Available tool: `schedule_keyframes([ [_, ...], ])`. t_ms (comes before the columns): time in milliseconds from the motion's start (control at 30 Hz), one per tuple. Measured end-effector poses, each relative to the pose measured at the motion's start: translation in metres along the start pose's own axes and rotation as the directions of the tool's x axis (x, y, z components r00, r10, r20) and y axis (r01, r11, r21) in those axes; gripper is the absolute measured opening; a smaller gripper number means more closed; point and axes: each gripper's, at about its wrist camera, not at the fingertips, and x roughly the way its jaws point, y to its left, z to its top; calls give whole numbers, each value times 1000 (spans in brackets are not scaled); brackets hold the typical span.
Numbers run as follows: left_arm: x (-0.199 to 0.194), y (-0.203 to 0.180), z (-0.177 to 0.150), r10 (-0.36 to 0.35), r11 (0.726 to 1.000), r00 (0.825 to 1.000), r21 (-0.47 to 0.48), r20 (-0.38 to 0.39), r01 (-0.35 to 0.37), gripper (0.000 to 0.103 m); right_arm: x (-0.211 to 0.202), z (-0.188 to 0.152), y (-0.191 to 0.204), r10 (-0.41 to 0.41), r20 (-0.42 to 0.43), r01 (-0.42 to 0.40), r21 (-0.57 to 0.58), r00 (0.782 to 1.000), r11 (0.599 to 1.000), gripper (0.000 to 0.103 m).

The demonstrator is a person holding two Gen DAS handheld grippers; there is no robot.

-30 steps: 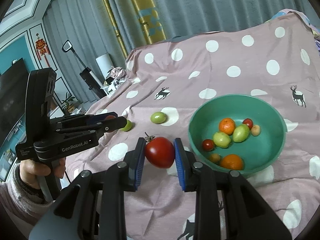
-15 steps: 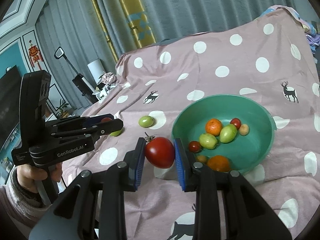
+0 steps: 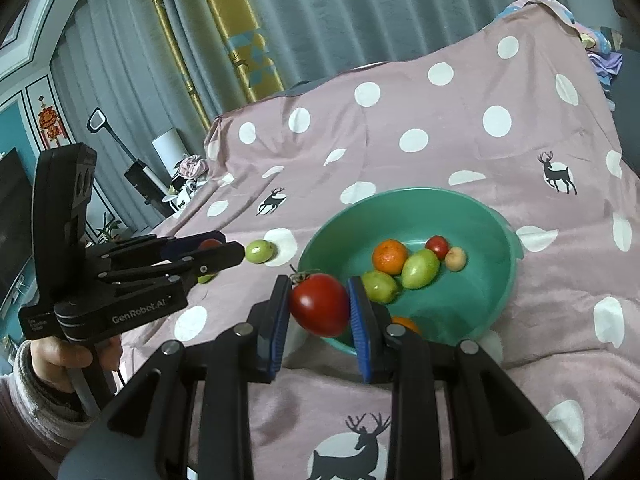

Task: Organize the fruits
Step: 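Lower the left tool's tomato into the green bowl while the right tool lowers its tomato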

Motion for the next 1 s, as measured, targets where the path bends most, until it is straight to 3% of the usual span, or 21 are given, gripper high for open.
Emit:
schedule_keyframes([
  [567,32,-32,14,-37,997,999,71,-22,39,30,7,3,-21,-50,-3,50,30,999,998,30],
  [1000,54,-34,16,-37,996,998,85,-60,42,30,14,8,-35,-73,-2,73,46,997,996,30],
])
